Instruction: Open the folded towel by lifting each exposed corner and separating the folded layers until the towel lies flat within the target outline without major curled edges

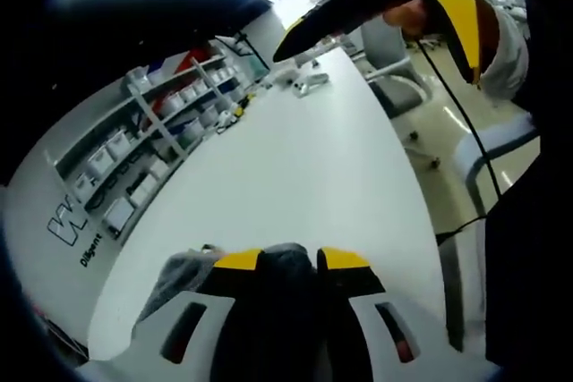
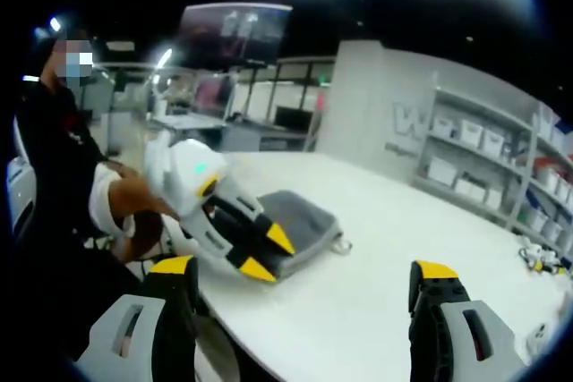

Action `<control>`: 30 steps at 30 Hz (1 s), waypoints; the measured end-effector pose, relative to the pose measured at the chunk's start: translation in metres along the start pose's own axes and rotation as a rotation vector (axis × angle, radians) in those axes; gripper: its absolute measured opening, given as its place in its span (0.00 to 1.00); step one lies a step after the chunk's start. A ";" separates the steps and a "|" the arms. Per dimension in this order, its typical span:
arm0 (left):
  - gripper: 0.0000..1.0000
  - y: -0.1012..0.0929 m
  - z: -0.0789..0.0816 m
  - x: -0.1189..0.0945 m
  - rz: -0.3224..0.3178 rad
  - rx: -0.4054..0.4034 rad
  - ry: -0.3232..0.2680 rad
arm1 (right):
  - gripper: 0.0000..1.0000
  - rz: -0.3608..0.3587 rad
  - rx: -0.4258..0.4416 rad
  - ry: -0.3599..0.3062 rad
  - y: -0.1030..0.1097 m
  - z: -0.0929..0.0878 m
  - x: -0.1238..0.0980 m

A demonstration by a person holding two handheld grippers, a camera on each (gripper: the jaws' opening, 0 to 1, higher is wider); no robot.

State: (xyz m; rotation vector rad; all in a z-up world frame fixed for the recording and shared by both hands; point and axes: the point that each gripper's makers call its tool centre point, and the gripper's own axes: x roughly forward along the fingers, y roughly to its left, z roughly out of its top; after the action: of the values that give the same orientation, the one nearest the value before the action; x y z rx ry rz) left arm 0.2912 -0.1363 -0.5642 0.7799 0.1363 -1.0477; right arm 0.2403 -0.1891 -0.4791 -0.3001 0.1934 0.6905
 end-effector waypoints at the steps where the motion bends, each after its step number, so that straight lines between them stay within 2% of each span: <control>1: 0.22 0.001 -0.001 0.002 -0.003 -0.003 0.006 | 0.99 -0.003 0.001 -0.001 -0.001 0.000 0.000; 3: 0.18 0.005 0.000 0.001 0.020 0.000 -0.002 | 1.00 -0.008 0.006 0.000 -0.002 -0.001 0.000; 5: 0.17 0.007 0.003 0.000 0.027 -0.053 -0.031 | 0.99 -0.012 0.006 0.004 -0.002 -0.001 0.001; 11: 0.14 0.014 0.004 -0.005 0.024 -0.158 -0.072 | 0.99 0.003 -0.004 0.010 0.005 0.000 0.006; 16: 0.11 0.021 0.010 -0.010 0.034 -0.260 -0.115 | 0.99 0.004 0.001 0.024 0.004 -0.006 0.008; 19: 0.10 0.026 0.010 -0.010 0.048 -0.278 -0.131 | 0.99 0.003 0.004 0.025 0.003 -0.007 0.007; 21: 0.09 0.029 0.012 -0.012 0.058 -0.318 -0.146 | 0.99 0.002 0.006 0.021 0.002 -0.006 0.007; 26: 0.09 0.035 0.017 -0.019 0.072 -0.341 -0.185 | 0.99 0.000 0.007 0.027 0.002 -0.007 0.009; 30: 0.08 0.055 0.022 -0.026 0.103 -0.374 -0.237 | 0.99 0.010 0.008 0.029 0.005 -0.008 0.012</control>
State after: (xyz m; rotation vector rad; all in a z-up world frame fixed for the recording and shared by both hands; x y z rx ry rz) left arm 0.3166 -0.1169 -0.5079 0.3191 0.0847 -0.9723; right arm 0.2453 -0.1811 -0.4913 -0.3019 0.2252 0.6958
